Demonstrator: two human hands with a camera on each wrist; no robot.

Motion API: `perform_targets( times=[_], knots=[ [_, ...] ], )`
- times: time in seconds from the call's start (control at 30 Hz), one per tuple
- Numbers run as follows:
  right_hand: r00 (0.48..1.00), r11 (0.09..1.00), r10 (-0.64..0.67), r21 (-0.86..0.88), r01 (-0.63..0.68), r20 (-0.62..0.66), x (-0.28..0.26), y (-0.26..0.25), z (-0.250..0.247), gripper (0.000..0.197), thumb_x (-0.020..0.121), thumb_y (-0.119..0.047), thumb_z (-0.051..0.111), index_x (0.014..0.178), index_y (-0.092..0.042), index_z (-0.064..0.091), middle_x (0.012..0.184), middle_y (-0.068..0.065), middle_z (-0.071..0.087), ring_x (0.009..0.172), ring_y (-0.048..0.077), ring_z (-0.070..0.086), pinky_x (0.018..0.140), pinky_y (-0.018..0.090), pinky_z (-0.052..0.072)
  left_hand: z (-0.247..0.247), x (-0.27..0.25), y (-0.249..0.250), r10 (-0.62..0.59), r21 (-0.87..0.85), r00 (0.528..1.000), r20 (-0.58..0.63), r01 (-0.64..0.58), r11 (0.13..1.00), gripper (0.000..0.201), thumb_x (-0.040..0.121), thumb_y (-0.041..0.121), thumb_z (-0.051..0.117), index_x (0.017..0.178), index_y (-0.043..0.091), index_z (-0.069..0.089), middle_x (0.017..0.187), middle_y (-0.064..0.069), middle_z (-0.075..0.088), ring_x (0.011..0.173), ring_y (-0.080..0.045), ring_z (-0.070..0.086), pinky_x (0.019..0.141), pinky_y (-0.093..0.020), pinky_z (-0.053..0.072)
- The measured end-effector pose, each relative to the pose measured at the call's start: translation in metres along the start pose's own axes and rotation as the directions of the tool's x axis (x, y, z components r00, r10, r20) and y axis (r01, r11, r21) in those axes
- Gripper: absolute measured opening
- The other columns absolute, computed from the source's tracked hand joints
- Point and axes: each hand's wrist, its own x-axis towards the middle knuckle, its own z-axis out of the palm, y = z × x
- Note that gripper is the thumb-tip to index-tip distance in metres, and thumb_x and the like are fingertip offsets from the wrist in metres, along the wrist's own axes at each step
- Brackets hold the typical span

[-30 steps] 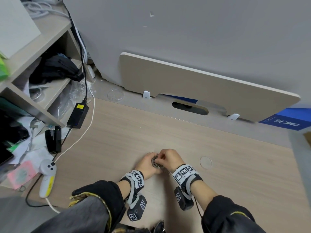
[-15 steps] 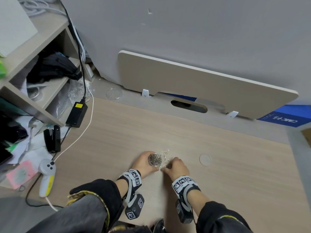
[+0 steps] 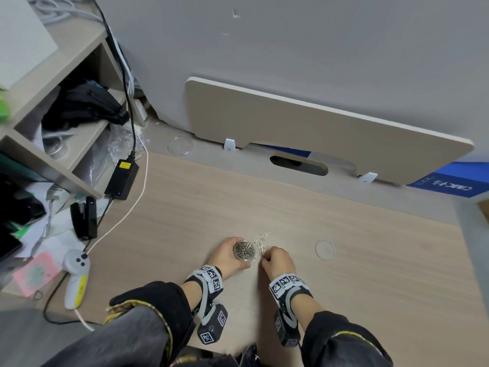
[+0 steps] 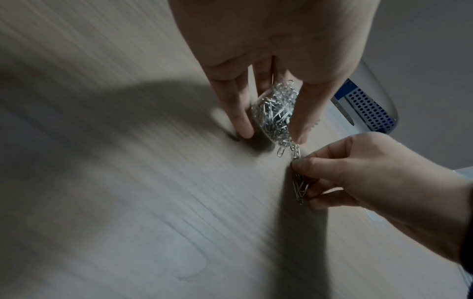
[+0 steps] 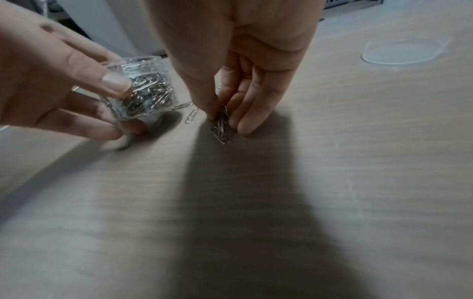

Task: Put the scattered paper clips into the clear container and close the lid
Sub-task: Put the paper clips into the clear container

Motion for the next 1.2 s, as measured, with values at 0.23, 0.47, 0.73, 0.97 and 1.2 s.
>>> perform_targets(
  times=[0.23,0.47,0.73,0.97,1.2],
  knots=[
    [0.997,0.994,0.051,0.098,-0.056,0.058,0.007,0.0,-0.005,0.005,0.073,-0.016,0.06,0.073,-0.016,0.065,0.083,0.012,0.068,0.084,0.03,0.063,0.069,0.025,0.044,0.005,0.002,-0.001,-0.011,-0.003,1.0,0.013,0.011,1.0,0.084,0.039,0.045,0.079,0.119,0.026,0.059,0.117,0.005,0.064,0.108,-0.014,0.063,0.104,-0.036,0.048],
    [0.987,0.886,0.109,0.439,-0.15,0.118,0.008,0.004,-0.024,0.013,0.074,-0.005,0.066,0.063,-0.009,0.06,0.053,0.009,0.063,0.046,0.021,0.062,0.055,0.036,0.059,0.006,0.002,0.004,0.006,0.0,1.0,0.015,-0.006,1.0,0.078,0.047,0.03,0.086,0.121,0.021,0.06,0.118,0.002,0.063,0.108,-0.016,0.063,0.105,-0.035,0.047],
    [0.971,0.885,-0.154,0.463,0.053,0.183,0.006,-0.025,-0.057,0.014,0.077,-0.002,0.073,0.069,-0.008,0.064,0.057,0.009,0.065,0.048,0.018,0.061,0.048,0.027,0.053,0.013,-0.002,0.021,0.028,-0.011,0.998,0.056,-0.027,1.0,0.08,0.038,0.042,0.08,0.114,0.024,0.062,0.112,0.002,0.065,0.1,-0.016,0.066,0.094,-0.035,0.053],
    [0.973,0.956,-0.223,0.206,0.208,0.052,0.007,-0.026,-0.059,0.005,0.077,-0.015,0.07,0.08,-0.018,0.07,0.073,-0.003,0.065,0.068,0.015,0.061,0.072,0.03,0.055,0.013,0.0,0.023,0.036,-0.007,0.999,0.041,-0.035,0.999,0.068,0.044,0.031,0.082,0.109,0.027,0.06,0.114,0.0,0.064,0.102,-0.018,0.065,0.097,-0.038,0.052],
    [0.958,0.954,-0.286,0.094,0.283,0.018,0.006,-0.018,-0.051,0.022,0.088,-0.027,0.061,0.106,-0.018,0.071,0.105,0.001,0.07,0.094,0.019,0.063,0.086,0.031,0.05,0.008,0.004,0.019,0.045,0.025,0.999,0.019,-0.045,0.999,0.071,0.051,0.021,0.087,0.118,0.02,0.061,0.117,0.0,0.061,0.107,-0.019,0.062,0.101,-0.037,0.049]
  ],
)
